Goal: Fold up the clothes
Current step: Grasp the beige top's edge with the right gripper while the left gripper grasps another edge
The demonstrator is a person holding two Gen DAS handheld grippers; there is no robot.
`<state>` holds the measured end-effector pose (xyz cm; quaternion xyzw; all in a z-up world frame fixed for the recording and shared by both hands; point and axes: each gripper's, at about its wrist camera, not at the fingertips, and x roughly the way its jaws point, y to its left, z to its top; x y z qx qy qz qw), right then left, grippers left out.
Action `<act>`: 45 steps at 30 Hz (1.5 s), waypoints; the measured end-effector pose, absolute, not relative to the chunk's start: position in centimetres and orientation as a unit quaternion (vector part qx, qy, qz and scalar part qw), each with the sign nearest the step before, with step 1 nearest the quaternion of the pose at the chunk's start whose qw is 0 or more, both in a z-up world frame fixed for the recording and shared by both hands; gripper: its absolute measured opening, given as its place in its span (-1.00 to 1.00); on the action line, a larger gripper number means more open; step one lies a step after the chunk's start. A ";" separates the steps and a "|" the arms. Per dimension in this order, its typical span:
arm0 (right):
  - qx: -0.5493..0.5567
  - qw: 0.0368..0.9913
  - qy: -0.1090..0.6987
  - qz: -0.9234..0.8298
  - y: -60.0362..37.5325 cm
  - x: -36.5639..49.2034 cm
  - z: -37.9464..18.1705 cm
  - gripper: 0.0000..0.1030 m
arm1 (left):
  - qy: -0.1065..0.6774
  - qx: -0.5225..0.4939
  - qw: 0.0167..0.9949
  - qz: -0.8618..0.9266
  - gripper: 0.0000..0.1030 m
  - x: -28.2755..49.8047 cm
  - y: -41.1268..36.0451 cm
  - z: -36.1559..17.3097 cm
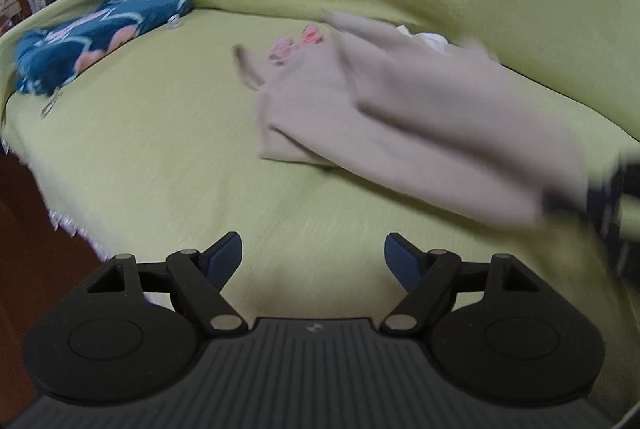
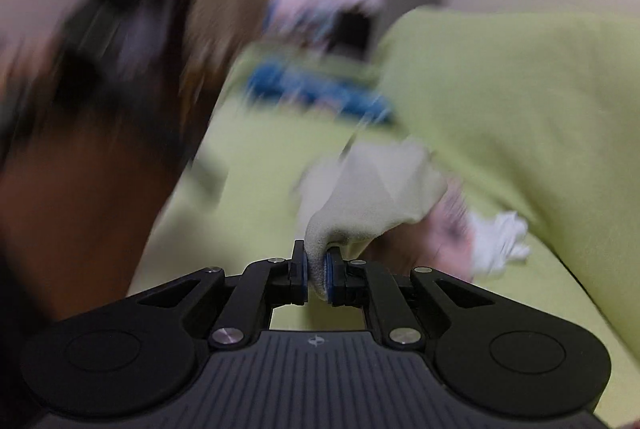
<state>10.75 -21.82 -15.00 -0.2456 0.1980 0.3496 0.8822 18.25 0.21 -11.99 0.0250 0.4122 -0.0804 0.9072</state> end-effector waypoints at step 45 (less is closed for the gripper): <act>0.069 0.908 0.306 0.279 -25.5 12.9 -14.9 -0.76 | 0.464 -0.175 0.852 -0.165 -0.96 27.4 -4.0 -15.6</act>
